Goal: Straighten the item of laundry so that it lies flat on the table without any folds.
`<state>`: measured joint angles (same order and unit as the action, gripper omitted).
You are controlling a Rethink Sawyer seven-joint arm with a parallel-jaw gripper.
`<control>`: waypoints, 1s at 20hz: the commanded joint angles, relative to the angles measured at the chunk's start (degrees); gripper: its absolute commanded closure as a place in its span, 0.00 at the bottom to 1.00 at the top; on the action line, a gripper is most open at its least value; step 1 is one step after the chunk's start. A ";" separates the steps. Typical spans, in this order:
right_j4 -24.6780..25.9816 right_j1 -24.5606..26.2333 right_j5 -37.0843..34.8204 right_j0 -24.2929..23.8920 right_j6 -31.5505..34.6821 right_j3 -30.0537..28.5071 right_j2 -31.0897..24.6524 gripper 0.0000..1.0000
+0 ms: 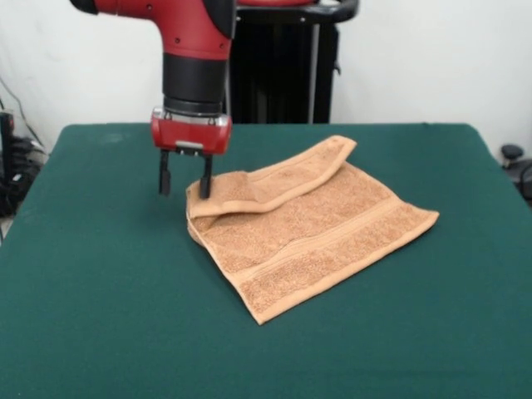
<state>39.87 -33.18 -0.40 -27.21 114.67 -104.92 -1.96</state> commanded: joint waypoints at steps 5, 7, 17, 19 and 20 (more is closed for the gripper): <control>-7.47 -8.29 -14.63 2.47 1.87 -9.34 -8.74 0.00; -8.48 -8.94 -15.39 3.31 2.55 -9.21 -8.78 0.00; -12.85 -6.86 -13.99 10.14 7.83 -6.29 -5.47 0.00; -13.74 -5.67 -13.18 12.15 8.99 -5.09 -4.02 0.00; -14.10 -4.87 -12.72 12.91 9.33 -4.33 -3.42 0.00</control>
<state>29.85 -41.50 -10.15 -19.25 114.67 -108.70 -3.38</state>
